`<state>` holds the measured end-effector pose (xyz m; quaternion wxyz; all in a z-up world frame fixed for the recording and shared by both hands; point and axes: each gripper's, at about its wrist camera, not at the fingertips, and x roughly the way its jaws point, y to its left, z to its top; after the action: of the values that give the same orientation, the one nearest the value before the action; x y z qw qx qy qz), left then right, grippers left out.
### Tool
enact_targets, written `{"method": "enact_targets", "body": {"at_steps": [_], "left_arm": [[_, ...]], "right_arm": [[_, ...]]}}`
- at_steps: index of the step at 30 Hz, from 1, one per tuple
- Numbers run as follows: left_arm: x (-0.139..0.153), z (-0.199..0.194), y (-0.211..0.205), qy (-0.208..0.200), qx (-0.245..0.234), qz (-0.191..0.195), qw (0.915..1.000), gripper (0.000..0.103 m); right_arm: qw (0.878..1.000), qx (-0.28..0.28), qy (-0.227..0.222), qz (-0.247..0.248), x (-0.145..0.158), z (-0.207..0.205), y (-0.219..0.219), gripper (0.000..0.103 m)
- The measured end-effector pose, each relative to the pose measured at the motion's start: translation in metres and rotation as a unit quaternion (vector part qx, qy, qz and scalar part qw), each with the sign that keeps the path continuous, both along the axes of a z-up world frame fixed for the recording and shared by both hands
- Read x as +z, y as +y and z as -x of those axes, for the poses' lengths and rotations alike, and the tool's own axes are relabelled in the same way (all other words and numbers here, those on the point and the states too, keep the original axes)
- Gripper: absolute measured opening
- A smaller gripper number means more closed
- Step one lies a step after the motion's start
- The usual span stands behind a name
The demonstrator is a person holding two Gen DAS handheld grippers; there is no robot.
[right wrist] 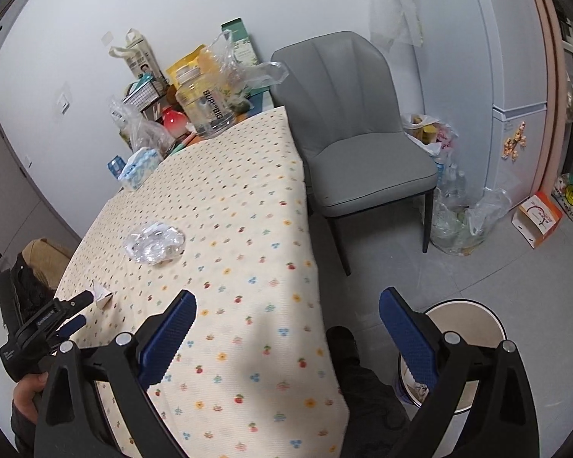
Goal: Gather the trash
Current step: 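Grasp the red-and-white paper wrapper with the left tool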
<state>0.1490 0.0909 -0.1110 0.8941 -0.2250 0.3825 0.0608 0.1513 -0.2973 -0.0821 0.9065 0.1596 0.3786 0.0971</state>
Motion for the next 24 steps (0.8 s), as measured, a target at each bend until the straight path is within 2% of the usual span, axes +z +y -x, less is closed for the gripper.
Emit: {"method": "enact_targets", "body": {"at_steps": [3,7,9,14,17,19,21,24], "left_arm": [[-0.005,-0.003,-0.002,0.006,-0.005,0.004,1.0,0.069],[-0.007,-0.007,-0.008,0.007,-0.007,-0.008,0.9999,0.064],[-0.007,-0.009,-0.009,0.009,0.004,-0.012,0.9999,0.058],[-0.006,-0.015,-0.007,0.011,0.029,-0.017,0.9994,0.056],[-0.007,-0.015,-0.006,0.02,0.041,-0.027,0.9986,0.039],[-0.008,-0.014,-0.002,0.024,0.044,-0.024,0.9984,0.021],[-0.009,-0.012,0.004,0.022,0.043,-0.011,0.9988,0.018],[-0.004,-0.006,0.006,0.01,0.03,-0.015,0.9994,0.004]], "right_arm": [[1.0,0.003,-0.002,0.002,0.001,-0.001,0.006,0.094],[1.0,0.006,0.003,-0.002,-0.003,-0.002,0.007,0.094],[1.0,0.008,0.006,-0.001,-0.005,-0.003,0.008,0.094],[1.0,0.009,0.01,-0.005,-0.007,-0.007,0.007,0.094],[1.0,0.011,0.009,-0.005,-0.007,-0.008,0.008,0.094],[1.0,0.014,0.008,-0.003,-0.006,-0.01,0.011,0.094],[1.0,0.02,0.005,0.0,-0.004,-0.013,0.016,0.094],[0.999,0.032,0.002,0.002,0.0,-0.018,0.028,0.094]]}}
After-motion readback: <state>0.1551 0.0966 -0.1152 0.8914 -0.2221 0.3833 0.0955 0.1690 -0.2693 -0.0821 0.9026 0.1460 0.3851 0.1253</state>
